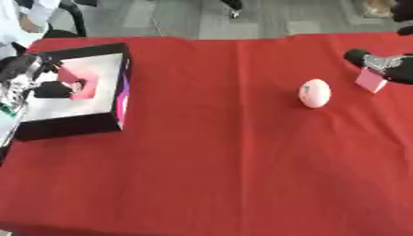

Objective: Pick up the objects with one hand, pass them to the other hand, and then place them into the box on the other side of the table.

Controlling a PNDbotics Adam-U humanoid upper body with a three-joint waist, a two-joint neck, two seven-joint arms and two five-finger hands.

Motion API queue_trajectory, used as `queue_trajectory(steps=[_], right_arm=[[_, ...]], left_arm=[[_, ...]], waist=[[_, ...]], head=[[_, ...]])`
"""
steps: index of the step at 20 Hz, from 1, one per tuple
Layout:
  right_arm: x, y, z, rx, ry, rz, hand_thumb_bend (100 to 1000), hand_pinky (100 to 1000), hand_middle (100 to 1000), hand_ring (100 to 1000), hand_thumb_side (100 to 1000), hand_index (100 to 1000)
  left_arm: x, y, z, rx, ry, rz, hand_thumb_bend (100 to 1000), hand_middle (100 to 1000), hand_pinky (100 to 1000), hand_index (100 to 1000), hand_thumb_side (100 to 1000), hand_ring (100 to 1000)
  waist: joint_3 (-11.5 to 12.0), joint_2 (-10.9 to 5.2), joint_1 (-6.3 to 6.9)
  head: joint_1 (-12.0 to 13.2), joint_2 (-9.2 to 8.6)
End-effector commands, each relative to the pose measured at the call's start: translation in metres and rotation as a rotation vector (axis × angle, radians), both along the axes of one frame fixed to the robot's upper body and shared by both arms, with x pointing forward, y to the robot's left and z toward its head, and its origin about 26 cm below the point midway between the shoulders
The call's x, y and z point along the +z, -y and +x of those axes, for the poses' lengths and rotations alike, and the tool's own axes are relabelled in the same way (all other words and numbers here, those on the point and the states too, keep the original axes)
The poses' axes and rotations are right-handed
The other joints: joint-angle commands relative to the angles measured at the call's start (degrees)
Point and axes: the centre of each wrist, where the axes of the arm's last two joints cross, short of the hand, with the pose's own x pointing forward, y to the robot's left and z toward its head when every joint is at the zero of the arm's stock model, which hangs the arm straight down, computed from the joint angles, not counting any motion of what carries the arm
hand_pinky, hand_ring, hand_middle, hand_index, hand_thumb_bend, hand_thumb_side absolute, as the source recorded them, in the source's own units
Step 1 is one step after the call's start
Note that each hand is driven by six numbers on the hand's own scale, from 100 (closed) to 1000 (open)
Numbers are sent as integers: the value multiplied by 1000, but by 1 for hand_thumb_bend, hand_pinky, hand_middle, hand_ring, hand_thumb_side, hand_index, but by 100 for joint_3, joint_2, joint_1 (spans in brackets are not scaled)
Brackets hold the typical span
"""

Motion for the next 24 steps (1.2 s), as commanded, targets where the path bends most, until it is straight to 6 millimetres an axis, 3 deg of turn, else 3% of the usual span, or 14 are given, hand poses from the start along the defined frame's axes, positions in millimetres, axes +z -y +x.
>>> queue_trajectory(steps=[1,8,12,15,19,24], right_arm=[[14,3,-3,-8,41,-24,740,714,696,770,274,799],[16,7,-4,-21,52,-20,741,714,696,770,277,800],[18,11,-5,-30,61,-26,741,717,699,772,276,802],[19,15,-7,-34,33,-39,737,719,703,774,262,801],[21,26,-11,-55,-64,-78,741,733,716,783,240,807],[27,40,-14,-114,-175,-160,753,760,750,806,216,822]], left_arm=[[16,-9,1,19,26,24,534,744,849,827,479,833],[22,-11,0,36,59,10,476,731,835,821,431,820],[33,-10,-5,44,134,-37,312,712,816,803,418,787],[44,-7,-10,35,218,-97,179,720,802,796,543,776],[56,2,-19,-26,345,-181,145,736,803,804,609,785],[55,18,-35,-133,463,-256,141,731,805,796,640,783]], waist=[[3,17,-64],[7,-6,-65],[9,3,-86],[22,17,-100],[39,36,-121],[40,61,-141]], head=[[10,-8],[-38,-8],[-204,-8],[-377,-8],[-587,-8],[-821,-8]])
